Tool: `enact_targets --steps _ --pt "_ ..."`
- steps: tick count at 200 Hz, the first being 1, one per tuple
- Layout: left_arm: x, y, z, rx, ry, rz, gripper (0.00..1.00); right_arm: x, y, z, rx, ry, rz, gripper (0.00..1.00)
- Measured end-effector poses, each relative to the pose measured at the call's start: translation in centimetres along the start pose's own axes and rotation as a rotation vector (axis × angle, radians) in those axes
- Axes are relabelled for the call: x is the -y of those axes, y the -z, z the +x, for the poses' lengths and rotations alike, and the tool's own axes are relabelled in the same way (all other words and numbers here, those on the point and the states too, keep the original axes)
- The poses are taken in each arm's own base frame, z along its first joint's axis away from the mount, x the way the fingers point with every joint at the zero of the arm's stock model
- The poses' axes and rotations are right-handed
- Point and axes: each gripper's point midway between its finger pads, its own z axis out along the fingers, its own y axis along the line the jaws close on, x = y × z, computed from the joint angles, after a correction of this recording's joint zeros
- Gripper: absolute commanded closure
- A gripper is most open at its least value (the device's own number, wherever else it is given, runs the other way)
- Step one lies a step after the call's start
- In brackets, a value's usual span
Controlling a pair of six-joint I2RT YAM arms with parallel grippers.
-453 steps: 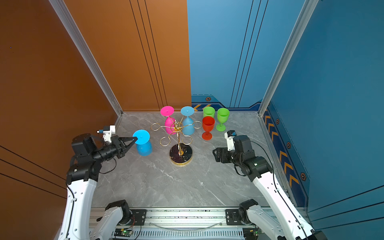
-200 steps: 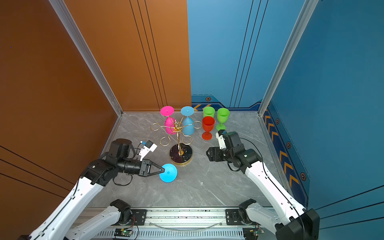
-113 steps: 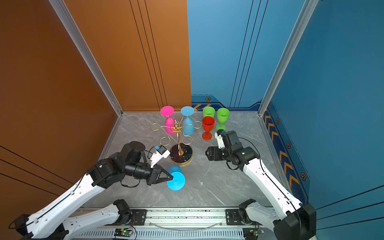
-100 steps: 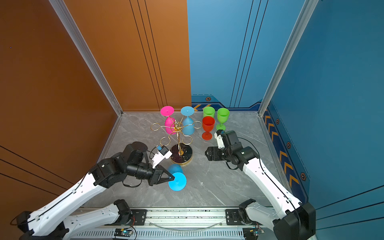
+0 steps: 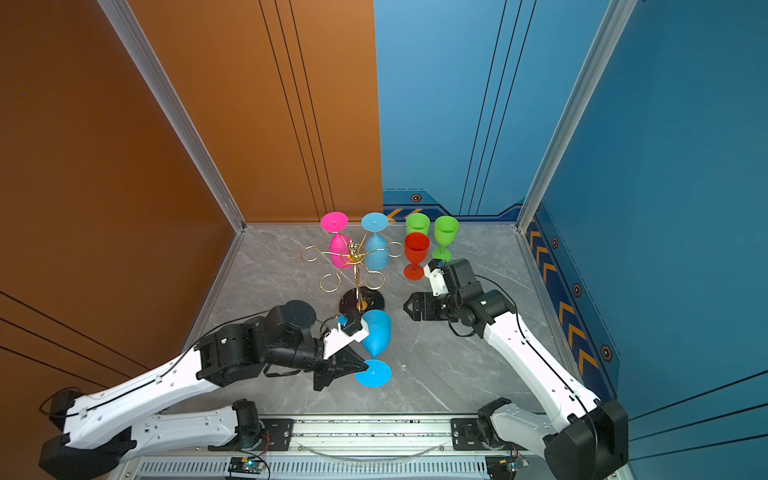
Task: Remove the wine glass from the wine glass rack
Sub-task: 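Carry the blue glass by its foot toward the right gripper with the left gripper, then grasp the blue glass bowl rim with the right gripper while the left holds the foot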
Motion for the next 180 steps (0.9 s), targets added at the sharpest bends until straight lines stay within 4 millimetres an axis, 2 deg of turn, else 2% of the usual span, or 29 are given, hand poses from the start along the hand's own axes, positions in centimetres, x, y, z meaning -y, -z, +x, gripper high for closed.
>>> enact_targets --steps 34,58,82,109,180 --pt "0.6 -1.1 0.9 -0.020 -0.194 -0.036 1.00 -0.2 0.6 -1.0 0.023 -0.018 -0.013 0.17" --pt "1.2 -2.4 3.3 -0.081 -0.369 -0.052 1.00 -0.4 1.0 -1.3 0.027 -0.030 -0.028 0.17" --pt "1.1 -3.4 4.8 -0.139 -0.519 -0.101 1.00 -1.0 1.4 -1.8 0.032 -0.034 -0.056 0.18" --pt "0.5 -3.7 5.3 -0.174 -0.638 -0.163 1.00 -1.8 2.0 -2.2 0.035 -0.035 -0.089 0.20" --pt "-1.5 -4.4 6.4 -0.283 -0.921 -0.339 1.00 -3.0 1.6 -0.3 -0.083 -0.071 -0.174 0.32"
